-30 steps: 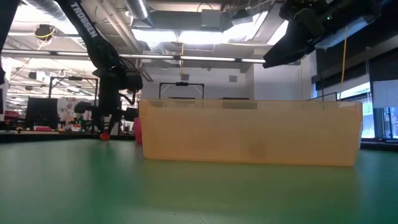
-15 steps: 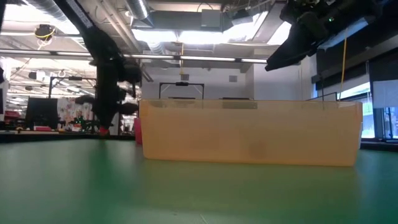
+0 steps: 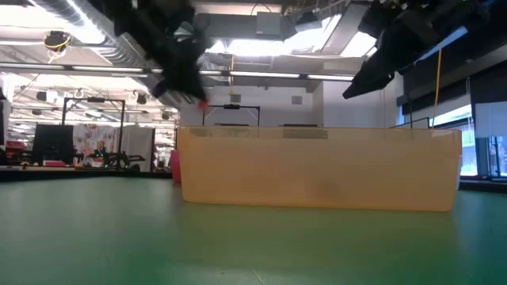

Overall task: Sort produce into baskets
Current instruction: Put the red mushroom into the orange bin

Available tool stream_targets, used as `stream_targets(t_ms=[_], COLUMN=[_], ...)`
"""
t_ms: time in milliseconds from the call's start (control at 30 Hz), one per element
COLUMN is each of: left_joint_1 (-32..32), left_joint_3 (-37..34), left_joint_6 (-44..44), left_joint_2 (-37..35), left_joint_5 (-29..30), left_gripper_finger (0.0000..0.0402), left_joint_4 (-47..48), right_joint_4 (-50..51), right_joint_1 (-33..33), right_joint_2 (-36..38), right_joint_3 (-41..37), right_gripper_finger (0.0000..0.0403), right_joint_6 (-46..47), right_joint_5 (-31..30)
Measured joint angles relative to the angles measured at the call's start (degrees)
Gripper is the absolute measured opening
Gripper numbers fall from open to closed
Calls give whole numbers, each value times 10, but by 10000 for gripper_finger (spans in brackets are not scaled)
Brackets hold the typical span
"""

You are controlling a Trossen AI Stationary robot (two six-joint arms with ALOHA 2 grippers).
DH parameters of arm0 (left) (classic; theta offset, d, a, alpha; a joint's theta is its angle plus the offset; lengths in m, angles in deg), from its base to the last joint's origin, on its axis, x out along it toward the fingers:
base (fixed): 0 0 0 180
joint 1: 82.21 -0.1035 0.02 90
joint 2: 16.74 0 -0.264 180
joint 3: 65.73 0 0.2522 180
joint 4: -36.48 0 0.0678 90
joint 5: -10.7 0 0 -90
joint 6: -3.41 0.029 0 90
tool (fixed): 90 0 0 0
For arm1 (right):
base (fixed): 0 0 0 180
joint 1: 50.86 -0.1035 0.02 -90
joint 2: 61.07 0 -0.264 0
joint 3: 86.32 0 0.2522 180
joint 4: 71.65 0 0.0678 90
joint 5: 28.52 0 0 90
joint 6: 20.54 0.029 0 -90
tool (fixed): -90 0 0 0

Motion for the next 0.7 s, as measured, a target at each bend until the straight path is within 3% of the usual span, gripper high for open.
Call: stream_targets(t_ms=[100, 333, 500, 700], left_joint_1=[84, 234, 278, 287], left_joint_3=[0, 0, 0, 0], left_joint_6=[7, 71, 82, 65], left_joint_2=[11, 59, 87, 117], left_joint_5=[-4, -4, 1, 14], left_gripper_finger=[2, 7, 7, 23], left_joint_4=[-99, -240, -248, -247], right_joint_4=[13, 33, 58, 83], right_joint_1=[-13, -104, -189, -267], right_joint_2=[0, 0, 0, 0], right_joint_3=[0, 0, 0, 0], right_gripper_finger=[399, 399, 399, 399], right_joint_6=[2, 58, 131, 197], right_joint_5=[52, 54, 33, -3])
